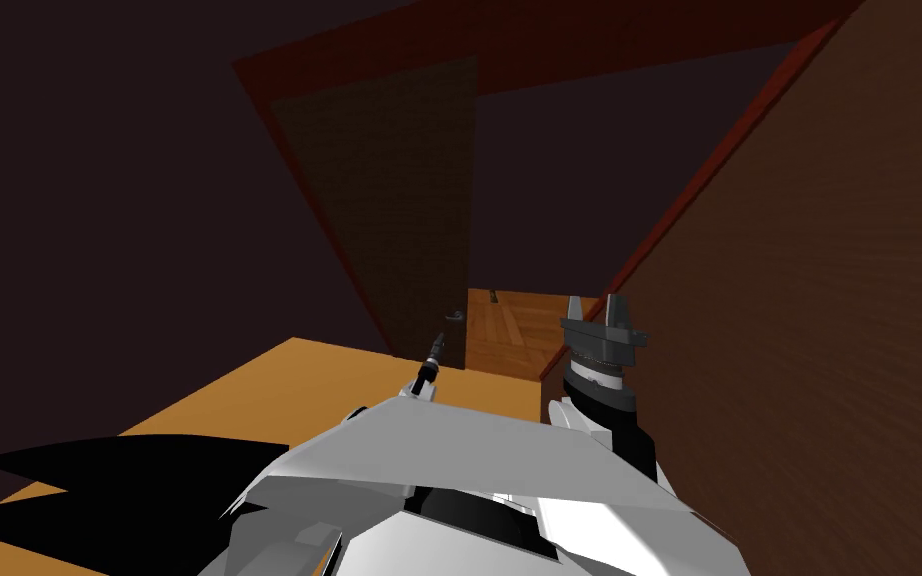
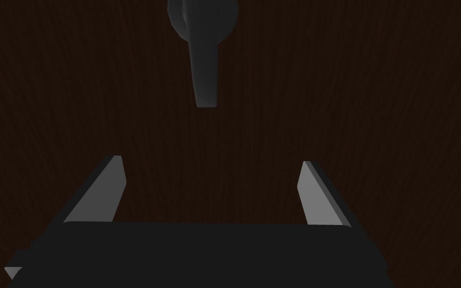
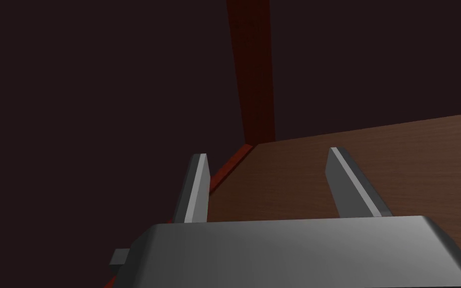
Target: Pull the door open
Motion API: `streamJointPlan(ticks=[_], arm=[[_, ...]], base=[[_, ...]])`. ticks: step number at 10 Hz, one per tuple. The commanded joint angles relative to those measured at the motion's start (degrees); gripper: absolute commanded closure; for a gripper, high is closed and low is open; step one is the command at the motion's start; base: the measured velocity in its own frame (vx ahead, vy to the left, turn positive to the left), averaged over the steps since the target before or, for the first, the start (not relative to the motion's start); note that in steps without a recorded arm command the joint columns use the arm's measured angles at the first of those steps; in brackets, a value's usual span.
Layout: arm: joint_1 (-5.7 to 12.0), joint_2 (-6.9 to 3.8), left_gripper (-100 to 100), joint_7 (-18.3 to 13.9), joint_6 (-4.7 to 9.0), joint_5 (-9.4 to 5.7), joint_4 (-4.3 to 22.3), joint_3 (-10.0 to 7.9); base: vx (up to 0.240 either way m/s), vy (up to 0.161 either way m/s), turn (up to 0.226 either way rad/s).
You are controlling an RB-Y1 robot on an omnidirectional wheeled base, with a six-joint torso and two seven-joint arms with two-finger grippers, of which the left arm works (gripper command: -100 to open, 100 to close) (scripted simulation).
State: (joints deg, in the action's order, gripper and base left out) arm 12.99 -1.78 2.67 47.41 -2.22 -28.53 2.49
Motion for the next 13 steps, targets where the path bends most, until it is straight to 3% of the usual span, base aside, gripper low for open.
streamJointPlan(ticks=[1, 3, 4, 5, 6, 7, 8, 13], arm=[[-0.2, -1.1, -100, 0.0, -0.23, -0.68, -0.5, -1.2], [-0.24, -2.44, -100, -0.1, -0.21, -1.88, -0.2, -3.09], [-0.24, -2.44, -100, -0.1, -0.21, -1.88, -0.2, -3.09], [-0.16, -3.17, -100, -0.2, -0.16, -2.88, -0.1, -4.53], [-0.16, -3.17, -100, -0.2, -0.16, -2.88, -0.1, -4.53], [-0.01, -3.66, -100, -0.3, -0.08, -3.9, 0.0, -5.89], [0.18, -3.86, -100, -0.3, 0.03, -4.82, -0.1, -7.06], [0.39, -3.94, -100, -0.4, 0.16, -5.68, -0.1, -8.11]], base=[[-0.037, 0.035, -0.39], [-0.038, 0.032, -0.212], [-0.025, 0.019, -0.068], [-0.024, 0.014, -0.222], [-0.02, 0.016, -0.107], [0.008, -0.007, -0.223], [0.131, -0.026, -0.208], [0.151, -0.037, -0.028]])
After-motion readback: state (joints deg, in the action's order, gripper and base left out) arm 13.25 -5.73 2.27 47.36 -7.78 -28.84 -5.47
